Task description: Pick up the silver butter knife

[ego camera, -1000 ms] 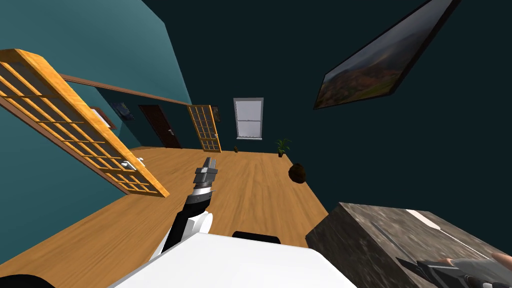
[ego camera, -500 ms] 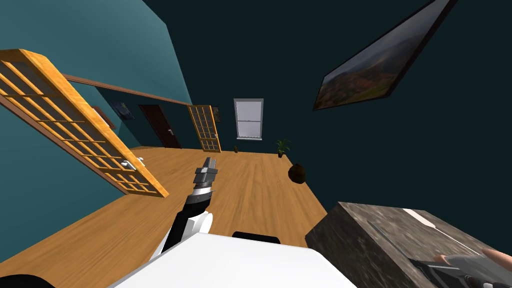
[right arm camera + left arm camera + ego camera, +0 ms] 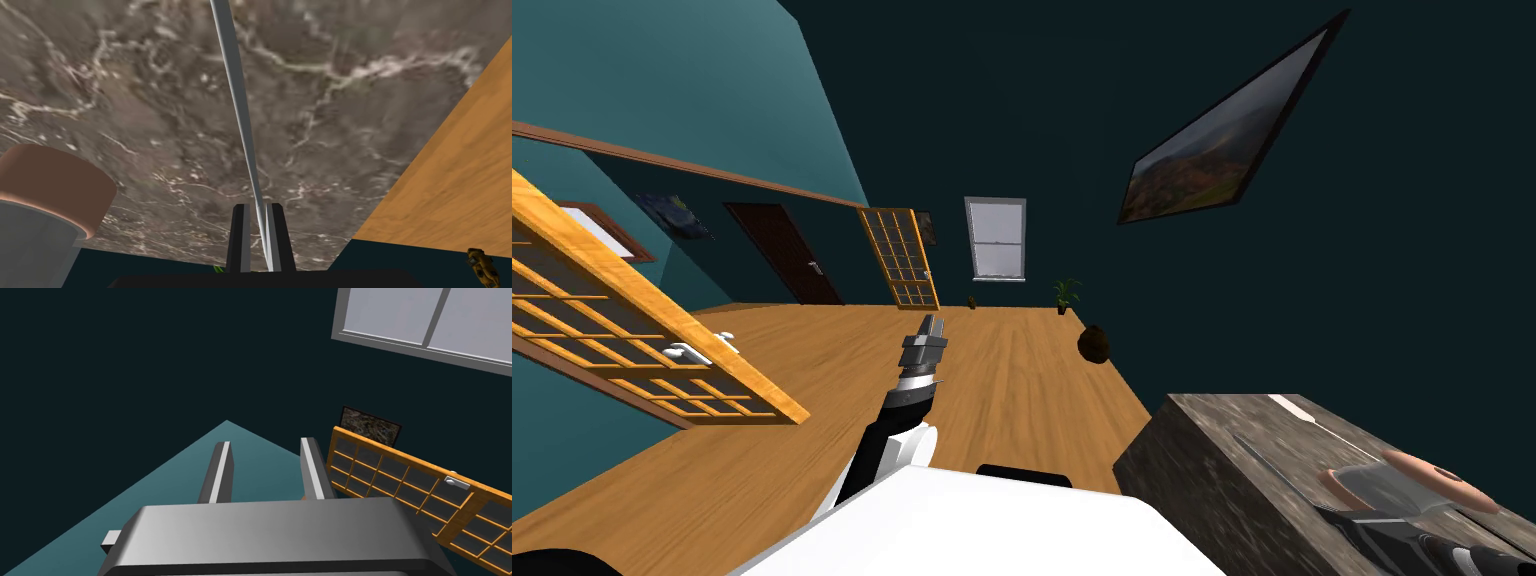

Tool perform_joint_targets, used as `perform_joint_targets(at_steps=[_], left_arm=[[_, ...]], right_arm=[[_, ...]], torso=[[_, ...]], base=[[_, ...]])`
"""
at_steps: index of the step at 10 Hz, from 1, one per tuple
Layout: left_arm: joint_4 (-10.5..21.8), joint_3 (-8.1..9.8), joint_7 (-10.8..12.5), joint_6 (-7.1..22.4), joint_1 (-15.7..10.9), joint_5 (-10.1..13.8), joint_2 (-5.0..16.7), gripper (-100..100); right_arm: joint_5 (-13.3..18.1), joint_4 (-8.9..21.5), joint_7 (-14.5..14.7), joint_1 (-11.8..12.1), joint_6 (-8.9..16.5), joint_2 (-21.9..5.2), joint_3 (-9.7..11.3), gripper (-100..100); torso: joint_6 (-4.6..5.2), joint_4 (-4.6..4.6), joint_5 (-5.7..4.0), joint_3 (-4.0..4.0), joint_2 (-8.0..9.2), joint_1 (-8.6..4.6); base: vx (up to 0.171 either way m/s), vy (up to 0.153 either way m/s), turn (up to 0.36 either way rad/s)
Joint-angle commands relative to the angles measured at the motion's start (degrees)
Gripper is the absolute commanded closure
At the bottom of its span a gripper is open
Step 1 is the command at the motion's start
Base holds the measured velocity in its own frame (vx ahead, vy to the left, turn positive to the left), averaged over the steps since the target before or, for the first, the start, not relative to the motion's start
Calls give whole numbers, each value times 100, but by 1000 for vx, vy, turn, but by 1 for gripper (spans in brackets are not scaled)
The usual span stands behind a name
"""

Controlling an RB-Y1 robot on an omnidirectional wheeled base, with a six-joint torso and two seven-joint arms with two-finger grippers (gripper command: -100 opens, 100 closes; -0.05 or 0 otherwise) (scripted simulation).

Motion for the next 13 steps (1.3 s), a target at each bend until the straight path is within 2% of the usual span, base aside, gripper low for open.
perform_joint_targets(at_steps=[1,2,3,6,11,13], left_arm=[[0,0,0,0,0,0,0,0],[0,0,0,0,1,0,0,0],[0,0,0,0,0,0,0,0],[0,0,0,0,1,0,0,0],[0,0,0,0,0,0,0,0],[0,0,0,0,-1,0,0,0]], right_arm=[[91,-286,32,69,58,-86,-96,100],[91,-341,32,69,58,-86,-96,100],[181,-562,49,122,108,-166,-165,100],[271,-862,65,175,157,-246,-233,100],[630,-1818,130,388,355,-565,-508,100],[719,-2081,147,441,404,-645,-577,100]], torso=[[0,0,0,0,0,0],[8,-1,1,-3,-6,-2],[2,0,-1,0,1,3],[17,1,4,4,8,6],[14,1,2,0,-1,10],[8,0,1,0,1,8]], base=[[112,-28,-187],[86,-9,-127],[108,-15,-253],[78,-2,-178],[114,4,-282],[98,-1,-211]])
